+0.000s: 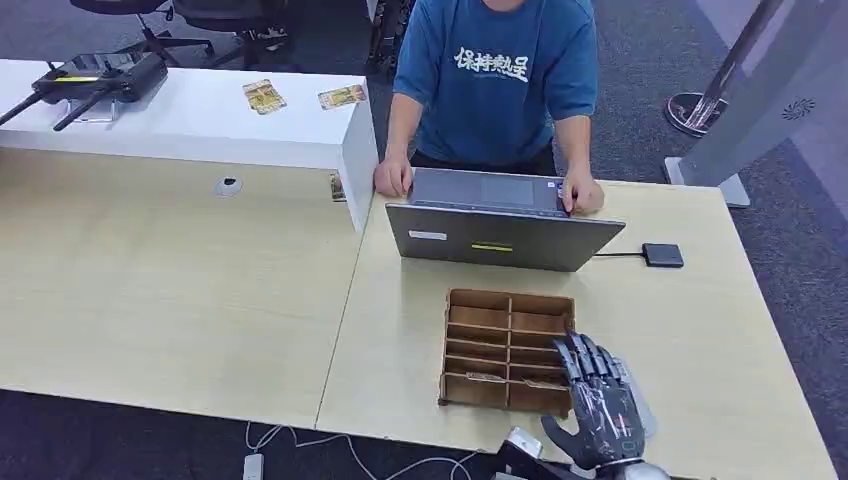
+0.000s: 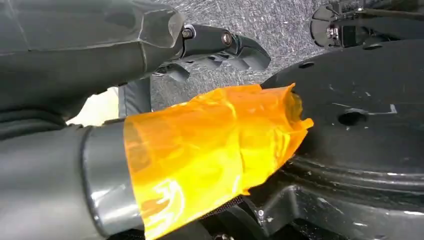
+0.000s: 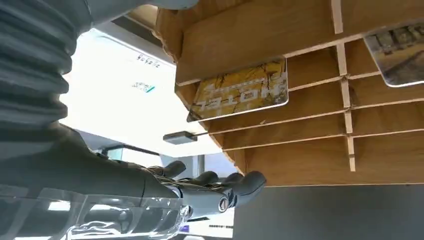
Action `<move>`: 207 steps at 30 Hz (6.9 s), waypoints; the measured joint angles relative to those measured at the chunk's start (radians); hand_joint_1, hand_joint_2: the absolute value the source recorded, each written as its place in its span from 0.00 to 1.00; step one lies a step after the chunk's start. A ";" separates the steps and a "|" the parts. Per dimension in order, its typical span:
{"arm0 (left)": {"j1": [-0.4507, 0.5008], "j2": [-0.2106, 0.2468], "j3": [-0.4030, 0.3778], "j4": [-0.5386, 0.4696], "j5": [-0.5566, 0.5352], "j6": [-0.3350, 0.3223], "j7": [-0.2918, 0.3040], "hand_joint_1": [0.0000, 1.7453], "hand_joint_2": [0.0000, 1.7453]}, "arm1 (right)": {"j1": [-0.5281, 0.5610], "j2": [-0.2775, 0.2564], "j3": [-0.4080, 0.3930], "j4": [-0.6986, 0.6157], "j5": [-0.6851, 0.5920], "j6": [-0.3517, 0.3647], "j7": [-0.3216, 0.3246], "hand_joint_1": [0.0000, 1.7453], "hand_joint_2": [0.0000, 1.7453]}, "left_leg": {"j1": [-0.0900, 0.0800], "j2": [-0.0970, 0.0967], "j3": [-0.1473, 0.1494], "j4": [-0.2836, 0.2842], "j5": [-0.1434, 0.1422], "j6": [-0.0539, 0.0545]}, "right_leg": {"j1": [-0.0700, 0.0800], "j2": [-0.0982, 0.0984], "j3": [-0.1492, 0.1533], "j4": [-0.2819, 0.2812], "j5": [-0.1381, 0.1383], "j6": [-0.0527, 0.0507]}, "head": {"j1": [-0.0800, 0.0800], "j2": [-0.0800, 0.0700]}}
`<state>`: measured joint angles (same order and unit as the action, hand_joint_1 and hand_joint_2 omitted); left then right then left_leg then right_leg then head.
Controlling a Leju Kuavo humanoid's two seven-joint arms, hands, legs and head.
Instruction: Pass the card to the sensor for recognition and then transmit it.
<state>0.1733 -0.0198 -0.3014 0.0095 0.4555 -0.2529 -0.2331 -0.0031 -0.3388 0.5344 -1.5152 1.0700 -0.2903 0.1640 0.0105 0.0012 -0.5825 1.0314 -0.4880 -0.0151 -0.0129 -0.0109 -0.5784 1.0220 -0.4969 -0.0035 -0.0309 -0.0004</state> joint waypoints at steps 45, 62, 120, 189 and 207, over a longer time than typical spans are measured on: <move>0.002 0.000 0.000 0.000 0.005 -0.009 0.000 0.00 0.00 | -0.027 -0.034 0.035 -0.026 -0.053 0.040 -0.023 0.00 1.00 | 0.000 0.000 0.000 0.000 0.000 0.000 | 0.000 0.000 0.000 0.000 0.000 0.000 | 0.000 0.000; 0.004 0.000 0.000 0.000 0.005 -0.009 0.000 0.00 0.00 | -0.028 -0.035 0.037 -0.026 -0.053 0.040 -0.022 0.00 1.00 | 0.000 0.000 0.000 0.000 0.000 0.000 | 0.000 0.000 0.000 0.000 0.000 0.000 | 0.000 0.000; 0.008 0.000 0.000 0.000 0.005 -0.010 0.000 0.00 0.00 | -0.038 -0.035 0.052 -0.018 -0.064 0.035 -0.022 0.95 1.00 | 0.000 0.000 0.000 0.000 0.000 0.000 | 0.000 0.000 0.000 0.000 0.000 0.000 | 0.000 0.000; 0.015 -0.026 -0.024 0.000 0.033 0.034 -0.028 0.00 0.00 | 0.160 0.169 -0.329 -0.327 -0.240 -0.402 -0.313 1.00 1.00 | 0.000 0.000 0.001 0.000 0.000 0.000 | 0.000 0.000 0.001 0.000 0.000 0.000 | 0.000 0.000; 0.015 -0.004 -0.052 0.000 0.018 0.009 -0.028 0.00 0.00 | -0.005 0.193 -0.317 -0.252 -0.334 -0.375 -0.331 1.00 1.00 | 0.000 0.001 0.002 0.000 0.001 0.000 | 0.000 0.001 0.002 0.000 0.001 0.000 | 0.000 0.000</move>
<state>0.1880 -0.0241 -0.3533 0.0095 0.4731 -0.2437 -0.2609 -0.0082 -0.1461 0.2170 -1.7671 0.7363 -0.6654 -0.1671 0.0105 0.0023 -0.5806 1.0315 -0.4875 -0.0150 -0.0130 -0.0098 -0.5766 1.0225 -0.4963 -0.0039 -0.0305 -0.0004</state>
